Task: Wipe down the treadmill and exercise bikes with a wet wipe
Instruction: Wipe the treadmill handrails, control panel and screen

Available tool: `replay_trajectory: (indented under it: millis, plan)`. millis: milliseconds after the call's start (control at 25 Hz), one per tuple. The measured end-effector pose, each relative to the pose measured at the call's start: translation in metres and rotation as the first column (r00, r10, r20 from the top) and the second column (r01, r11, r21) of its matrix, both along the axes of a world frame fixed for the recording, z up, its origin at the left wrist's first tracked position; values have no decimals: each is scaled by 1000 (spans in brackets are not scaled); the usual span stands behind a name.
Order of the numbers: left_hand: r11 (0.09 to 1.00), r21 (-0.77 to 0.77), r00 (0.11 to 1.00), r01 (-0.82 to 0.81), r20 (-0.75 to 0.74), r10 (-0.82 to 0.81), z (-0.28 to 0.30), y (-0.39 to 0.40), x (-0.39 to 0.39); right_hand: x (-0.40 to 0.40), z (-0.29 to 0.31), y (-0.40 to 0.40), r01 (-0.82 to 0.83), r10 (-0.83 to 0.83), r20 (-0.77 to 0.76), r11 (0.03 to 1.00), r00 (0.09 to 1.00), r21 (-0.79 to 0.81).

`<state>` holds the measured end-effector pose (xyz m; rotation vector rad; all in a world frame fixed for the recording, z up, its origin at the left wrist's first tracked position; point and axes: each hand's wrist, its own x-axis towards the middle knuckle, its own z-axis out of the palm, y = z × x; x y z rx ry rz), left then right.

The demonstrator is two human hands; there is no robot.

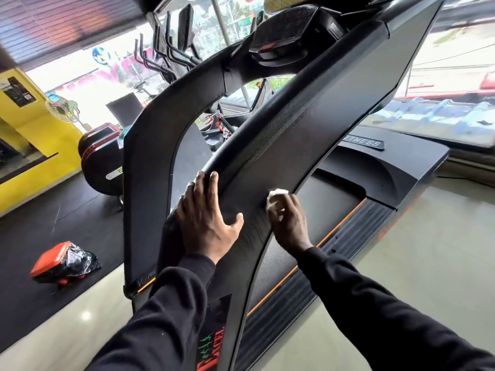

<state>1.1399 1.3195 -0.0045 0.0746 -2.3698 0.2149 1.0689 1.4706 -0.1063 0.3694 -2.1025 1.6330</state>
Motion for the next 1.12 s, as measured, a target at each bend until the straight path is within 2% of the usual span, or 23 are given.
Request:
replay_trajectory:
  millis: [80, 120, 240, 280, 400, 560, 680, 720, 840, 960, 1120]
  plan:
    - [1000, 14, 1000, 21, -11, -21, 1, -1, 2, 14, 0, -5, -89, 101, -151, 992, 983, 88]
    - [999, 26, 999, 34, -13, -33, 2, -2, 2, 12, 1, -4, -94, 106, -148, 992, 983, 81]
    - [995, 54, 997, 79, -8, -79, 4, -9, 5, -1, 18, -4, 49, -47, 28, 994, 999, -94]
    - [994, 64, 996, 91, -12, -91, 4, -11, 6, 4, 22, -7, 39, -40, -1, 995, 999, -86]
    - [989, 85, 992, 124, -23, -122, 4, -19, 10, 22, 23, -15, -100, 109, -220, 994, 969, 50]
    - [982, 101, 987, 159, -7, -159, 4, -29, 14, 16, 38, -19, 9, -16, -102, 997, 995, -76]
    - [972, 135, 981, 193, 4, -195, 2, -36, 17, 32, 41, -26, -115, 135, -269, 990, 954, 86]
    - [967, 152, 978, 206, 7, -210, 1, -39, 19, 29, 43, -28, -84, 103, -266, 993, 959, 83]
    - [946, 201, 963, 255, 32, -267, 0, -51, 25, 26, 55, -36, 98, -107, -110, 992, 988, -83]
    - [922, 214, 938, 322, 57, -341, -1, -61, 31, 42, 56, -49, 58, -58, -192, 998, 980, -6]
    - [884, 250, 898, 396, 95, -429, -3, -74, 33, 47, 66, -53, 99, -102, -25, 987, 994, -126]
